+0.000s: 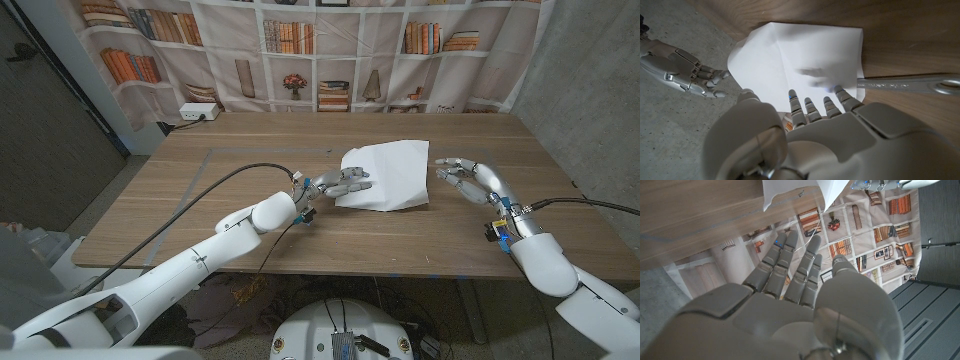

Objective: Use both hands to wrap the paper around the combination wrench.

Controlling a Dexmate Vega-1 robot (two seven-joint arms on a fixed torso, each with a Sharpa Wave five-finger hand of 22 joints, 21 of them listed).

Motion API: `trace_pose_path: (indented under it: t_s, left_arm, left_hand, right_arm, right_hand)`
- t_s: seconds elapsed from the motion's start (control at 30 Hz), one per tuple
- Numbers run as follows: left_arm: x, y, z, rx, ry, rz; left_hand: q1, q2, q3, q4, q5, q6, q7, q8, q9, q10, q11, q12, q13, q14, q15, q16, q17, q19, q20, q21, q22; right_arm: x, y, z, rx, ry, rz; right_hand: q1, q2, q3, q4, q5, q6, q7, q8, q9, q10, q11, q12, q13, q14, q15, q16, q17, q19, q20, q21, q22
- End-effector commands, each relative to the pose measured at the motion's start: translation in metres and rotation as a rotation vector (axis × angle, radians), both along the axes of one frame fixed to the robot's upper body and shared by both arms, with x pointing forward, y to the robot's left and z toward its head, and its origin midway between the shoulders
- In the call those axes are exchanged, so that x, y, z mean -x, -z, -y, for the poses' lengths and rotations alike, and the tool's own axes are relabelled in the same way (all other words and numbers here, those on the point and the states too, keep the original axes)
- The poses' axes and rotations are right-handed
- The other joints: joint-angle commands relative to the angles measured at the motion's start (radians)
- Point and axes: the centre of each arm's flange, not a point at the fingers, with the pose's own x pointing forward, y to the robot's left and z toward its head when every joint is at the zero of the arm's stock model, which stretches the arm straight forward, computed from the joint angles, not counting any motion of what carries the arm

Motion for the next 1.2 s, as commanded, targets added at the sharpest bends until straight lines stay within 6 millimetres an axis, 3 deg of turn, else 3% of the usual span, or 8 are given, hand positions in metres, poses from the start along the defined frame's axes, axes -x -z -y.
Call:
trace_pose_path:
  t_s: [0.03, 0.17, 0.33, 0.5, 0.7, 0.93, 1.0, 1.2]
  left_arm:
    - [-0.001, 0.002, 0.002, 0.002, 0.005, -0.005]
    - [0.0, 0.003, 0.002, -0.001, 0.006, -0.007]
    - [0.0, 0.002, 0.001, 0.003, 0.002, -0.005]
    - [0.001, 0.002, 0.0, 0.006, -0.002, -0.005]
    - [0.002, 0.003, -0.001, 0.009, -0.003, -0.003]
    - [0.003, 0.003, -0.001, 0.013, -0.004, -0.001]
    - [0.003, 0.003, -0.001, 0.014, -0.006, -0.001]
    - [0.005, 0.005, -0.003, 0.019, -0.012, 0.0]
  left_hand:
    - [-0.003, 0.0, -0.007, 0.005, 0.002, 0.005, 0.0, -0.001, 0.003, -0.004, -0.006, 0.003, 0.003, -0.008, -0.048, -0.003, 0.002, -0.002, 0.001, 0.0, 0.006]
    - [-0.004, 0.001, -0.008, 0.005, 0.002, 0.006, 0.001, -0.001, 0.003, -0.004, -0.005, 0.003, 0.002, -0.009, -0.047, -0.003, 0.002, -0.003, 0.001, 0.0, 0.006]
    - [-0.005, 0.001, -0.009, 0.006, 0.002, 0.006, -0.004, -0.002, 0.002, -0.005, -0.004, 0.003, 0.002, -0.012, -0.044, -0.003, 0.002, -0.005, 0.002, -0.001, 0.006]
    - [-0.006, 0.002, -0.01, 0.006, 0.002, 0.008, -0.002, -0.002, 0.002, -0.007, -0.006, 0.003, 0.001, -0.015, -0.038, -0.003, 0.002, -0.009, 0.003, -0.002, 0.006]
    - [-0.007, 0.003, -0.011, 0.007, 0.002, 0.007, -0.003, -0.004, 0.002, -0.006, -0.007, 0.004, 0.001, -0.019, -0.033, -0.003, 0.002, -0.013, 0.007, -0.003, 0.007]
    - [-0.008, 0.003, -0.012, 0.008, 0.002, 0.008, -0.005, -0.005, 0.002, -0.007, -0.008, 0.004, 0.0, -0.021, -0.033, -0.002, 0.003, -0.014, 0.008, -0.002, 0.007]
    - [-0.009, 0.003, -0.013, 0.008, 0.002, 0.007, -0.005, -0.005, 0.002, -0.007, -0.008, 0.004, 0.0, -0.021, -0.033, -0.002, 0.003, -0.014, 0.008, -0.002, 0.007]
    - [-0.009, 0.003, -0.014, 0.008, 0.002, 0.007, -0.004, -0.007, 0.002, -0.007, -0.007, 0.005, 0.0, -0.022, -0.033, -0.001, 0.003, -0.016, 0.01, -0.002, 0.008]
  right_arm:
    - [0.002, 0.012, -0.003, 0.005, -0.02, -0.005]
    - [0.003, 0.013, -0.005, -0.006, -0.049, 0.029]
    - [0.0, 0.014, -0.008, -0.009, -0.109, 0.019]
    - [-0.001, 0.015, -0.017, 0.026, -0.172, 0.009]
    - [-0.004, 0.016, -0.025, 0.071, -0.26, -0.008]
    - [-0.008, 0.021, -0.039, 0.131, -0.321, -0.055]
    - [-0.01, 0.022, -0.042, 0.144, -0.325, -0.072]
    - [-0.018, 0.026, -0.046, 0.171, -0.308, -0.126]
  right_hand:
    - [0.055, 0.027, 0.022, -0.054, 0.005, 0.055, -0.018, 0.009, 0.003, 0.045, -0.023, 0.01, 0.007, 0.08, -0.164, 0.065, 0.07, 0.006, -0.063, 0.054, 0.047]
    - [0.103, 0.031, 0.034, -0.099, 0.006, 0.097, -0.043, 0.018, 0.019, 0.094, -0.05, 0.015, 0.022, 0.144, -0.164, 0.163, 0.186, -0.002, -0.083, 0.139, 0.13]
    - [0.107, 0.035, 0.034, -0.101, 0.005, 0.154, -0.042, 0.033, 0.027, 0.161, -0.057, 0.032, 0.044, 0.179, -0.163, 0.231, 0.278, 0.006, -0.096, 0.206, 0.179]
    - [0.104, 0.042, 0.038, -0.097, 0.006, 0.168, -0.045, 0.036, 0.027, 0.172, -0.063, 0.034, 0.049, 0.181, -0.162, 0.239, 0.295, 0.002, -0.099, 0.219, 0.189]
    - [0.091, 0.063, 0.068, -0.07, 0.006, 0.23, -0.061, 0.05, 0.027, 0.191, -0.076, 0.001, 0.015, 0.16, -0.161, 0.236, 0.337, -0.036, -0.108, 0.26, 0.224]
    - [0.067, 0.072, 0.163, 0.009, -0.004, 0.143, -0.077, -0.007, 0.031, 0.123, -0.088, -0.102, -0.05, 0.118, -0.161, 0.209, 0.391, -0.114, -0.113, 0.337, 0.285]
    - [0.062, 0.071, 0.207, 0.038, -0.006, 0.12, -0.074, -0.03, 0.036, 0.074, -0.087, -0.145, -0.069, 0.111, -0.161, 0.201, 0.413, -0.135, -0.112, 0.377, 0.308]
    - [0.065, 0.075, 0.271, 0.063, 0.001, 0.052, -0.047, -0.072, 0.045, -0.015, -0.07, -0.212, -0.08, 0.096, -0.161, 0.19, 0.448, -0.17, -0.114, 0.444, 0.342]
